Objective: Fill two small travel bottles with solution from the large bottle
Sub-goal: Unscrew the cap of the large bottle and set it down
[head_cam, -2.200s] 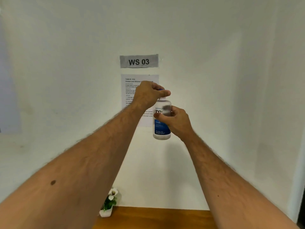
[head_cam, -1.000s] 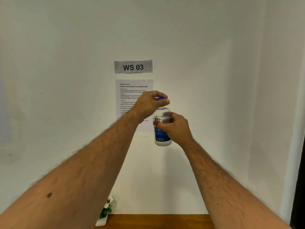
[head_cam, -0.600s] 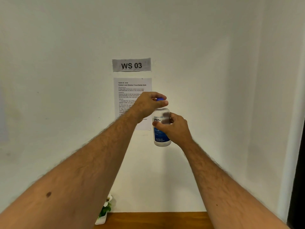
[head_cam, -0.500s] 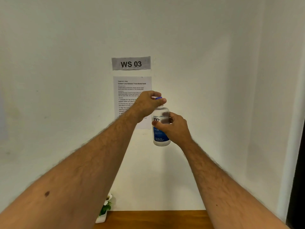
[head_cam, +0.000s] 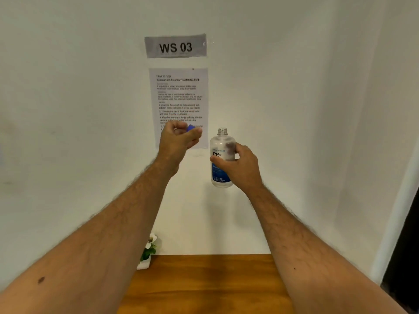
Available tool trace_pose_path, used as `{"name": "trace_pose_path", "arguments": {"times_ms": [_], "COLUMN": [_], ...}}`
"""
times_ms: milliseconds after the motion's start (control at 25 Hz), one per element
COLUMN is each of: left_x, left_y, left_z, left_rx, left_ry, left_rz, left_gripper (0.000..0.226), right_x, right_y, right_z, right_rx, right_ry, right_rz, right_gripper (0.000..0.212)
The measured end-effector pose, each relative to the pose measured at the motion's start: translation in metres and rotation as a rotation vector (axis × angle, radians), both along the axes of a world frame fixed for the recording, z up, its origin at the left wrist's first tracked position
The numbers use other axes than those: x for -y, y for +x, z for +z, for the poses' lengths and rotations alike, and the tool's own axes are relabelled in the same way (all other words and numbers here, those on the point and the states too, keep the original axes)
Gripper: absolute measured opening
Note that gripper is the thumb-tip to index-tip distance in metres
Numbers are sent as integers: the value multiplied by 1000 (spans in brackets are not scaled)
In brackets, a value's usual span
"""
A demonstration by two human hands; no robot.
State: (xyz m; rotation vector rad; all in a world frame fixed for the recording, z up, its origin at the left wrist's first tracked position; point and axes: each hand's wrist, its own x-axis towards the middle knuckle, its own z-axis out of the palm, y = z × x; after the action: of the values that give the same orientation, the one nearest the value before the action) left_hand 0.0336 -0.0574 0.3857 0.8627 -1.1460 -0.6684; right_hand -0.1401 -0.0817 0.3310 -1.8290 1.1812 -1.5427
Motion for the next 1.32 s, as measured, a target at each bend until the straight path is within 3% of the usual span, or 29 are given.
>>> {"name": "trace_pose_path", "arguments": {"times_ms": [120, 320, 640, 840, 1320], "left_x": [5, 0, -21, -36, -48], "left_y": [18, 41, 46, 52, 50], "left_z": [-57, -148, -271, -347, -475], "left_rx": [171, 116, 294, 449, 708], "left_ry": [85, 257, 552, 692, 1118], "left_rz": [81, 148, 237, 215, 120], "left_gripper": [32, 35, 29, 34, 35], "right_x": [5, 10, -2, -18, -34], "right_y": [2, 7, 18, 23, 32], "right_z": [-37, -110, -236, -310, -403], "right_rx": [2, -25, -143, -170, -160], "right_ry": [63, 169, 432, 525, 748], "right_rz": [18, 13, 36, 32, -104], "right_gripper": [58, 69, 82, 80, 82]}}
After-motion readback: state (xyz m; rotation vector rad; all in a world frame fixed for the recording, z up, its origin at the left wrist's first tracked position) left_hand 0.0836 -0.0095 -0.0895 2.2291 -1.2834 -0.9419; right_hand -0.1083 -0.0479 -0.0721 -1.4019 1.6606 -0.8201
